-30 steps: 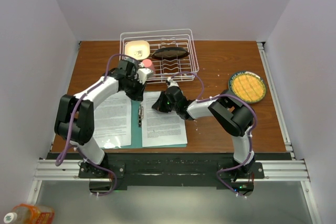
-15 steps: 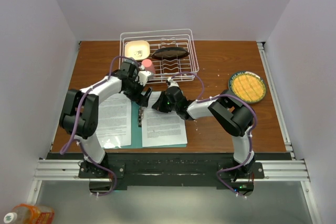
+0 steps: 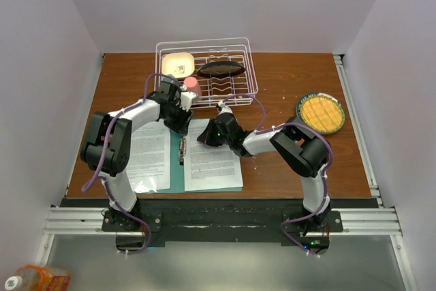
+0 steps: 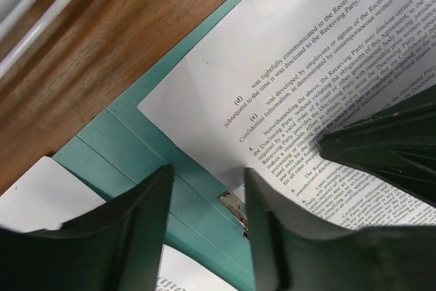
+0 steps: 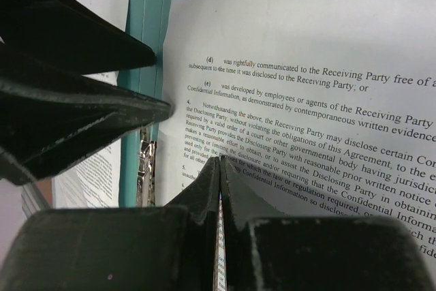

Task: Put the files into the folder

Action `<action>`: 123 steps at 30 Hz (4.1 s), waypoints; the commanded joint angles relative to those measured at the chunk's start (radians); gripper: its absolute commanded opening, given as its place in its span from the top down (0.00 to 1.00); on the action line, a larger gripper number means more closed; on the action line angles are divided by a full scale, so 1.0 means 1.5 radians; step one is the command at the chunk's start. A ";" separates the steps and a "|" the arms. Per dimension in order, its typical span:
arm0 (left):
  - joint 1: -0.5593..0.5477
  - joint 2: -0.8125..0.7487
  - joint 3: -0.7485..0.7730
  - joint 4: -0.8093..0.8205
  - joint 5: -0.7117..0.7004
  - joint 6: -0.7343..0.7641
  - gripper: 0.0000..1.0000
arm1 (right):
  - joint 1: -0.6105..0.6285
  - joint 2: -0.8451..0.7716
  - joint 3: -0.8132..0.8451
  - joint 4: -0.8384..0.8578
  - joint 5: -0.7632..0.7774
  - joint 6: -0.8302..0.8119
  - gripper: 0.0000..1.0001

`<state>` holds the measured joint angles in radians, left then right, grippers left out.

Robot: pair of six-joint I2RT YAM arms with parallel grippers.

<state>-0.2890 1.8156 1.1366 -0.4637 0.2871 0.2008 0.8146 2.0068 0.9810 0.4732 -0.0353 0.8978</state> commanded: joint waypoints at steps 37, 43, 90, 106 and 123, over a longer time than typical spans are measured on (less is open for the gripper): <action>0.001 -0.099 0.028 -0.159 0.084 0.045 0.84 | 0.007 0.031 -0.034 -0.151 0.053 -0.014 1.00; 0.000 -0.117 0.038 -0.216 0.128 0.054 0.83 | 0.008 0.038 -0.028 -0.161 0.058 -0.013 1.00; -0.002 -0.006 0.028 -0.038 0.125 0.067 0.91 | 0.012 -0.007 -0.101 -0.020 0.046 -0.020 1.00; -0.053 0.049 -0.006 -0.015 -0.026 0.073 0.97 | 0.028 -0.088 -0.130 0.091 0.041 -0.114 0.99; -0.066 0.063 -0.012 -0.022 -0.050 0.072 0.98 | 0.105 -0.114 -0.103 0.283 -0.032 -0.294 1.00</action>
<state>-0.3843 1.8389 1.1461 -0.5117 0.2989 0.2970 0.9634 1.8072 0.7551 0.8219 -0.0517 0.5163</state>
